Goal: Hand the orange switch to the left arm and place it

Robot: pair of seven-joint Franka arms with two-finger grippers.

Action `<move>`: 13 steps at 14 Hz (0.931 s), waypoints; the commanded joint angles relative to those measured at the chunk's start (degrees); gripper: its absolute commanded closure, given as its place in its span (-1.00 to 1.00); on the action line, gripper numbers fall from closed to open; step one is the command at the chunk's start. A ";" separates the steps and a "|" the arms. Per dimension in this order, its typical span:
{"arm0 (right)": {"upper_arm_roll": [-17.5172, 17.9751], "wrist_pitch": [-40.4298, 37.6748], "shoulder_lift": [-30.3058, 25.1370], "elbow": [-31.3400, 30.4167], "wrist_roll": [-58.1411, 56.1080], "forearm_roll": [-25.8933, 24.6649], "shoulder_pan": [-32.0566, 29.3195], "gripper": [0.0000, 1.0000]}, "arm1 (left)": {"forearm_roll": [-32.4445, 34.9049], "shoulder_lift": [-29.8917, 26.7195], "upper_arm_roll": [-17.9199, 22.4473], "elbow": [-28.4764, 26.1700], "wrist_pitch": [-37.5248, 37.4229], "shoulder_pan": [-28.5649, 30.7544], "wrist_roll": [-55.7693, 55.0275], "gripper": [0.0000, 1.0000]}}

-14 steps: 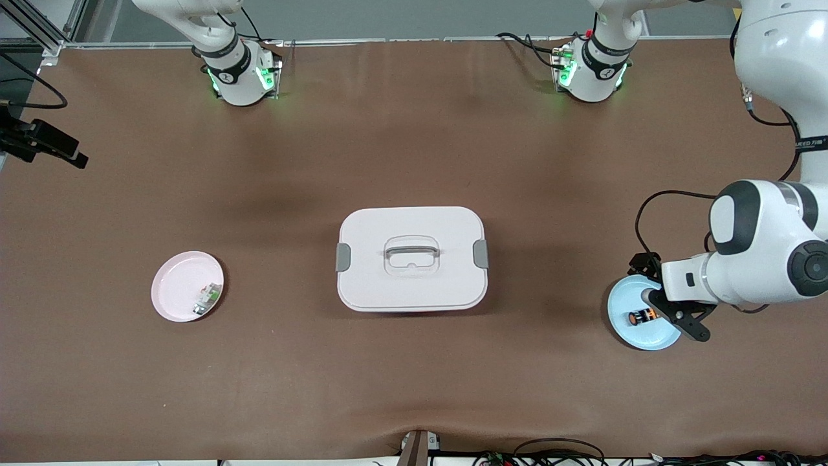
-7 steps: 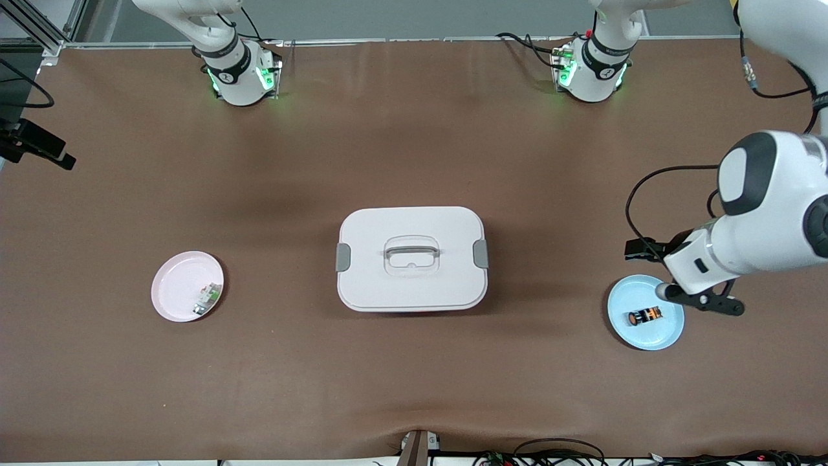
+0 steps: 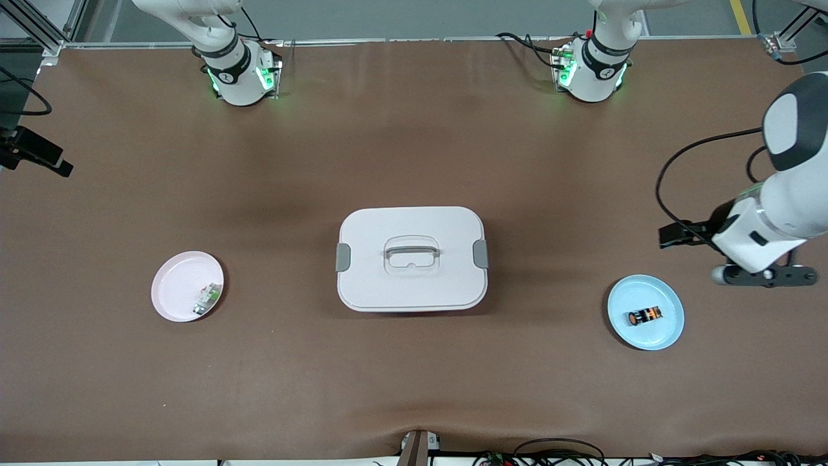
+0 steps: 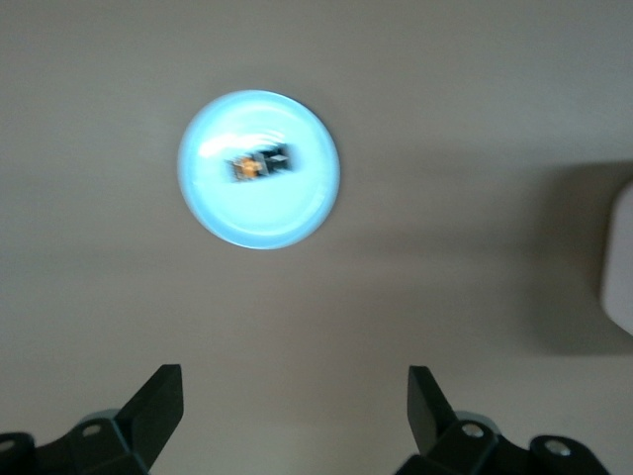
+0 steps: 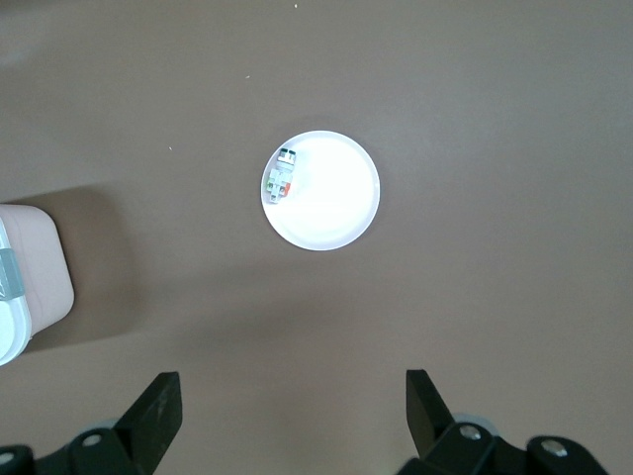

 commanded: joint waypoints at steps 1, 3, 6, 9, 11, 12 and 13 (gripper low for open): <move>0.21 -0.76 0.75 1.67 0.00 -0.70 -0.36 -1.00 | 1.54 -0.81 -0.33 1.43 -1.25 0.19 -0.49 -1.00; 0.21 -0.76 0.83 1.67 0.00 -0.70 -0.27 -1.00 | 1.44 -3.27 -0.51 1.43 -3.45 -0.16 -1.46 -1.00; 0.21 -1.29 0.84 1.59 0.35 -0.52 -0.27 -1.00 | 2.15 -6.08 -0.69 0.73 -3.89 -0.16 -3.75 -1.00; 0.21 -1.64 0.84 1.58 0.43 -0.61 -0.27 -1.00 | 1.97 -8.11 -0.95 0.20 -5.11 0.01 -3.49 -1.00; 0.21 -1.64 0.84 1.58 0.35 -0.78 -0.27 -1.00 | 1.45 -10.39 -1.13 -1.46 -5.21 0.63 -3.22 -1.00; 0.21 -1.73 0.84 1.58 0.35 -0.78 -0.27 -1.00 | 1.27 -11.53 -1.13 -2.25 -5.30 0.37 -2.96 -1.00; 0.12 -2.08 0.84 1.58 0.43 -0.87 -0.27 -1.00 | 1.27 -13.02 -0.95 -3.48 -5.30 0.28 -2.87 -1.00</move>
